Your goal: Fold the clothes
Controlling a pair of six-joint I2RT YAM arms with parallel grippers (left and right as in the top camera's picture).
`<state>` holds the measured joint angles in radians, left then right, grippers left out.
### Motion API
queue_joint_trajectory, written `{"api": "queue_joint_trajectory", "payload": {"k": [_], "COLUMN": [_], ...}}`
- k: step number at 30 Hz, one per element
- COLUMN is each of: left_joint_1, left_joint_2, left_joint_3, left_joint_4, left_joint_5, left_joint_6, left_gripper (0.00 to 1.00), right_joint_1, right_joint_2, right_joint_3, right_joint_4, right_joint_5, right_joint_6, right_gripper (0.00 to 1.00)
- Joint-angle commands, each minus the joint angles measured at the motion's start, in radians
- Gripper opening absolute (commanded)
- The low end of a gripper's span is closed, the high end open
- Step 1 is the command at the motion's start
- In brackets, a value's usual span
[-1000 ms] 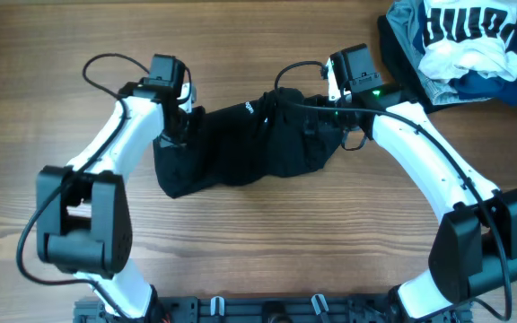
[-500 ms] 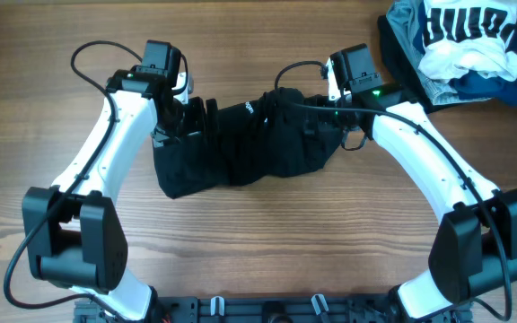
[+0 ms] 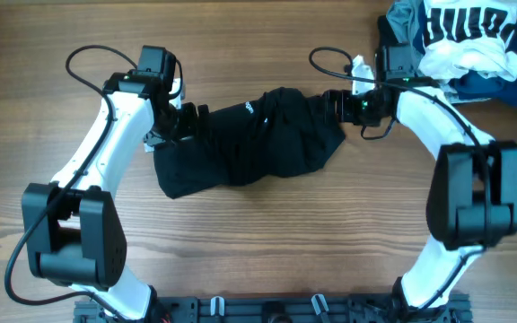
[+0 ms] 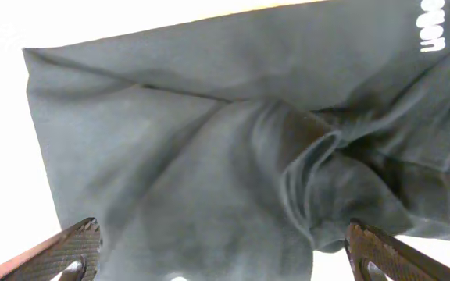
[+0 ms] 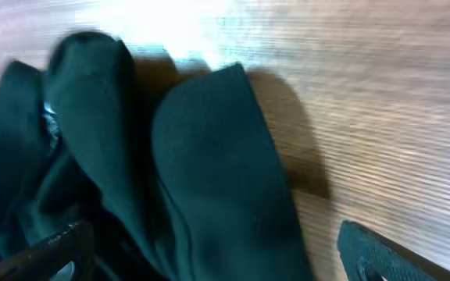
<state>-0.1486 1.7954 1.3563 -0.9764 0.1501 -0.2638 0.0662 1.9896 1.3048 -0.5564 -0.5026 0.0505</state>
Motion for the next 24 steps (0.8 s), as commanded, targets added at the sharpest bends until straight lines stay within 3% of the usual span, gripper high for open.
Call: {"api": "queue_joint_trajectory", "payload": {"k": [1,3,4,5,8,9,17,20,24], "left_joint_1": [0.018,0.055,0.083,0.117,0.204,0.231,0.336,0.344,0.344], "left_joint_2": [0.005,0.005,0.005,0.005,0.005,0.005,0.005,0.005,0.005], "left_joint_3": [-0.01,-0.01,-0.01,-0.01,-0.01,-0.01,-0.01,-0.01,-0.01], "left_joint_4": [-0.023,-0.023,-0.023,-0.024,-0.026,-0.028,-0.027,-0.023,-0.012], "left_joint_5": [-0.089,-0.092,-0.092,-0.092,-0.092,-0.092,-0.093,-0.093,-0.096], "left_joint_6": [0.02,0.021,0.021,0.021,0.021,0.021,0.025,0.05,0.051], "left_gripper": [1.0,1.0,1.0,1.0,1.0,1.0,1.0,1.0,1.0], "right_joint_1": [-0.003,-0.002,-0.002,-0.002,-0.013,-0.028,-0.251,-0.241,-0.122], "right_joint_2": [0.069,0.092,0.095,0.095,0.093,0.085,-0.201,-0.283,-0.322], "right_joint_3": [0.017,0.017,0.017,0.017,0.018,0.018,0.021,0.025,0.025], "right_joint_4": [0.006,0.006,0.005,0.006,0.014,0.009,-0.126,-0.147,-0.159], "right_joint_5": [-0.076,-0.101,-0.105,-0.105,-0.105,-0.105,-0.1,-0.101,-0.101], "right_joint_6": [-0.05,-0.048,-0.046,-0.04,0.019,0.035,-0.025,-0.023,0.006], "right_gripper": [0.99,0.95,0.88,0.74,0.14,0.04,0.04,0.04,0.04]}}
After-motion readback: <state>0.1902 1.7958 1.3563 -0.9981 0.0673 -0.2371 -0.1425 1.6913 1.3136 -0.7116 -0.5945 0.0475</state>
